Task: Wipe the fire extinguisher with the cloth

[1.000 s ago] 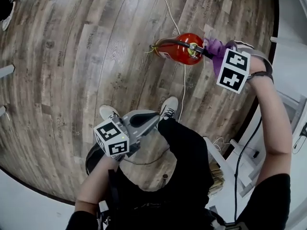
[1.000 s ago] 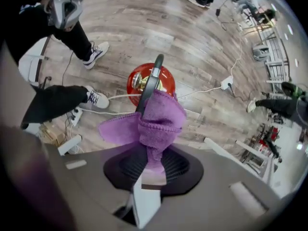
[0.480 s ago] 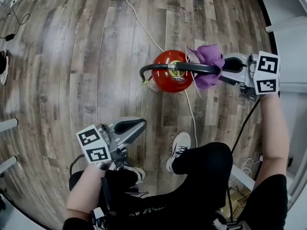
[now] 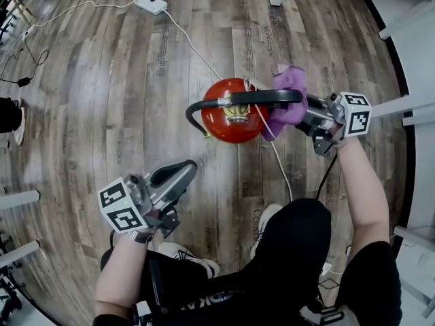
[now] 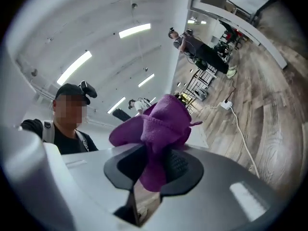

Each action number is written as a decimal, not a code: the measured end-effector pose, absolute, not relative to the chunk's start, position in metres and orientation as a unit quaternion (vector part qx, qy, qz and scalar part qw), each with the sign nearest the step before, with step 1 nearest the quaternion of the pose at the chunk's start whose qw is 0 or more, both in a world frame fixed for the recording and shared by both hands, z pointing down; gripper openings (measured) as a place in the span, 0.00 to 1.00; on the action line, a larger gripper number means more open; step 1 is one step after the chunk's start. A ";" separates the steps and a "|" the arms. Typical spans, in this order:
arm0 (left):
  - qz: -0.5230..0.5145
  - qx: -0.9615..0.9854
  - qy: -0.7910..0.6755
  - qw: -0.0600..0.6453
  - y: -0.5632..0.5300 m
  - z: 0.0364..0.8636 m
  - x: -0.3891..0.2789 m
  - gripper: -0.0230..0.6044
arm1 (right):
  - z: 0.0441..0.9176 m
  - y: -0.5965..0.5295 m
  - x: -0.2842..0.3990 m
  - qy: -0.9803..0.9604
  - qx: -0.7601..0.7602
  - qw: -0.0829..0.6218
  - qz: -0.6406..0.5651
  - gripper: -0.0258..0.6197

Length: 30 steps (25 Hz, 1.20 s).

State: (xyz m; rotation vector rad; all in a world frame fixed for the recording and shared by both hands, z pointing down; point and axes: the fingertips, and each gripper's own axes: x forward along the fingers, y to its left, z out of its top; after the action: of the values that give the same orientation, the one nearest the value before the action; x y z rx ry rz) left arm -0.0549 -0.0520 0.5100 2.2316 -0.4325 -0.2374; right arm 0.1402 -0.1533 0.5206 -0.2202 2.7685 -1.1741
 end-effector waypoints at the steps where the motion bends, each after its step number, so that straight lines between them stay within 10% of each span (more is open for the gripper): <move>1: -0.092 0.887 -0.174 0.418 -0.051 0.512 -0.055 0.03 | 0.533 -0.150 0.134 0.913 -0.071 0.062 -0.397 0.17; 14: -0.064 0.880 -0.185 0.434 -0.038 0.532 -0.051 0.03 | 0.681 -0.145 0.113 0.868 -0.122 0.044 -0.479 0.17; 22: -0.038 0.867 -0.212 0.449 -0.027 0.554 -0.063 0.03 | 0.880 -0.109 0.108 0.775 -0.245 -0.144 -0.565 0.17; 30: -0.040 0.869 -0.204 0.449 -0.026 0.553 -0.058 0.03 | 0.810 -0.096 0.101 0.821 -0.225 -0.126 -0.510 0.17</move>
State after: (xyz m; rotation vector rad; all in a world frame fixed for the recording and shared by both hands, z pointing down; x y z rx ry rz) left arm -0.0584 -0.0263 0.5528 2.1505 -0.5043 -0.0999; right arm 0.1007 -0.0962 0.8101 -0.7684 2.8077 -1.7453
